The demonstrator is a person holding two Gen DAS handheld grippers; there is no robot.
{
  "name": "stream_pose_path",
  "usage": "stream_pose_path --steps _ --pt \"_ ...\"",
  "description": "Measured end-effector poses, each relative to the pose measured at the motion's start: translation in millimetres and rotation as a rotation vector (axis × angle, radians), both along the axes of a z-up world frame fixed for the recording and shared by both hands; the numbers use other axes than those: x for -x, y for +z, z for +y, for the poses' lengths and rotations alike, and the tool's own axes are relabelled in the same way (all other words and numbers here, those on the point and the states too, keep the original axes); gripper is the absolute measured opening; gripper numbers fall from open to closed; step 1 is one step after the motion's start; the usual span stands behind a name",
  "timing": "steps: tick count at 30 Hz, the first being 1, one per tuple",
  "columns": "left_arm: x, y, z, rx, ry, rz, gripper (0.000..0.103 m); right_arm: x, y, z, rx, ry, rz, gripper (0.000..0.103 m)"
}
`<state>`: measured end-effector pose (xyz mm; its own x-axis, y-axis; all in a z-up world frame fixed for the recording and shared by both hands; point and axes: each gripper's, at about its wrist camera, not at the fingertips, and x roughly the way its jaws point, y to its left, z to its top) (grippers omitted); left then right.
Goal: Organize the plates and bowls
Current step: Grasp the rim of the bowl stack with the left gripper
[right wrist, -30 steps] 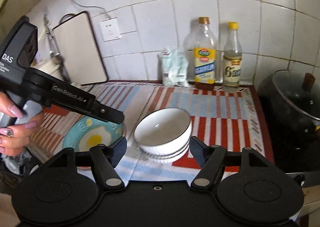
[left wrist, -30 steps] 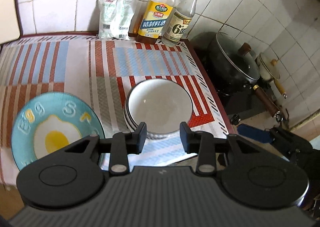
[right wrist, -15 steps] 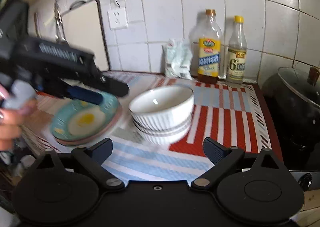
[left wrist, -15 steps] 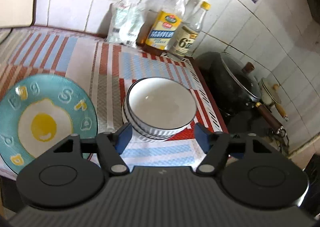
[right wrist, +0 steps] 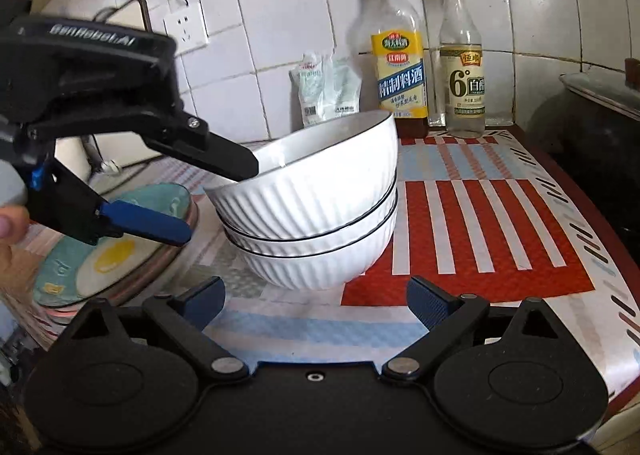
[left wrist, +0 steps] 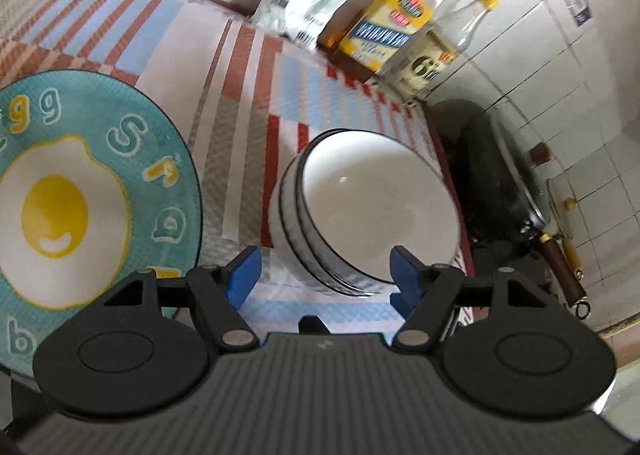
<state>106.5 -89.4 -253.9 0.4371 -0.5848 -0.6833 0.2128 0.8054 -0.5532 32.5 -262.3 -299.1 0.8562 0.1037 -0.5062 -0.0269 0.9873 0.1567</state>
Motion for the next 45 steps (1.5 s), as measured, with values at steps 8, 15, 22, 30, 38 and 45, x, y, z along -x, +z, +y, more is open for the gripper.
stream_pose_path --steps 8,15,22,30,38,45 --pt "-29.7 -7.4 -16.1 -0.13 -0.102 0.0 0.048 -27.4 -13.5 9.9 0.092 -0.011 0.029 0.1" --pt "-41.6 -15.1 -28.2 -0.181 -0.167 -0.025 0.039 -35.4 -15.1 16.0 0.141 0.014 -0.021 0.101" --pt "-43.0 -15.2 -28.1 -0.175 -0.18 -0.041 0.038 -41.5 -15.1 16.0 0.113 0.005 -0.041 0.103" --pt "-35.2 -16.5 -29.8 -0.172 -0.132 -0.061 0.039 -48.5 -8.9 13.8 0.097 0.014 0.019 0.103" --pt "-30.3 -15.5 -34.5 -0.197 -0.112 -0.085 0.039 -47.7 -7.9 14.3 0.098 0.008 0.019 0.102" --pt "-24.6 -15.2 -25.3 -0.188 -0.11 -0.091 0.039 -40.0 -5.7 22.6 0.124 0.004 -0.003 0.102"
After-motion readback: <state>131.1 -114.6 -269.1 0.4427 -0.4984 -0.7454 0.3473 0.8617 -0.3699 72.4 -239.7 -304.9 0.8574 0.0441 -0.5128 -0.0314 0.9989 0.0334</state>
